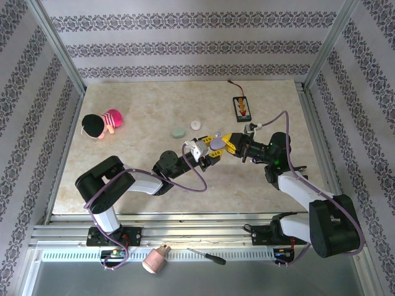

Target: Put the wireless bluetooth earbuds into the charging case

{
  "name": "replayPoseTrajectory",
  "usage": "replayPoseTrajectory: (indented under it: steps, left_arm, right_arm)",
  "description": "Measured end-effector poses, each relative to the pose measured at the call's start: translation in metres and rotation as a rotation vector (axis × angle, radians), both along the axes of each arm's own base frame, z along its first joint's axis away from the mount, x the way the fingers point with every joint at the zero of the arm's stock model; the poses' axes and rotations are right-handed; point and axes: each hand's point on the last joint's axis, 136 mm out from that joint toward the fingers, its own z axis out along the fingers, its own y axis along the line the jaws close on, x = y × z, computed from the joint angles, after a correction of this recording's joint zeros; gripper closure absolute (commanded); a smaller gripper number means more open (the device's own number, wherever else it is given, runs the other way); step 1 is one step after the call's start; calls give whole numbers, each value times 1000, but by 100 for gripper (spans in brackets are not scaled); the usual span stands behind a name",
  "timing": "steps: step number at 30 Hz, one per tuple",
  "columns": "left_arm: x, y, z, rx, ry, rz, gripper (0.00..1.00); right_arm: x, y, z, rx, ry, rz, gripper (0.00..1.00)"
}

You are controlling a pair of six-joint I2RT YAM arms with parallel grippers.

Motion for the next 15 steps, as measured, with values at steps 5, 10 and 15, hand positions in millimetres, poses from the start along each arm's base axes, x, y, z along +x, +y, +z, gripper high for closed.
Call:
replayPoseTrajectory:
  steps: [5,10,15]
  left_arm:
    - [-2,-2,-1,5,-4,-16,42]
    - [-2,-2,-1,6,-4,-17,46]
    - [-2,-2,-2,7,-4,-17,43]
  right_arm:
    - [1,0,0,3,8,-2,84]
    - [0,0,0,8,15,-1,84]
    - [0,0,1,11,18,-1,84]
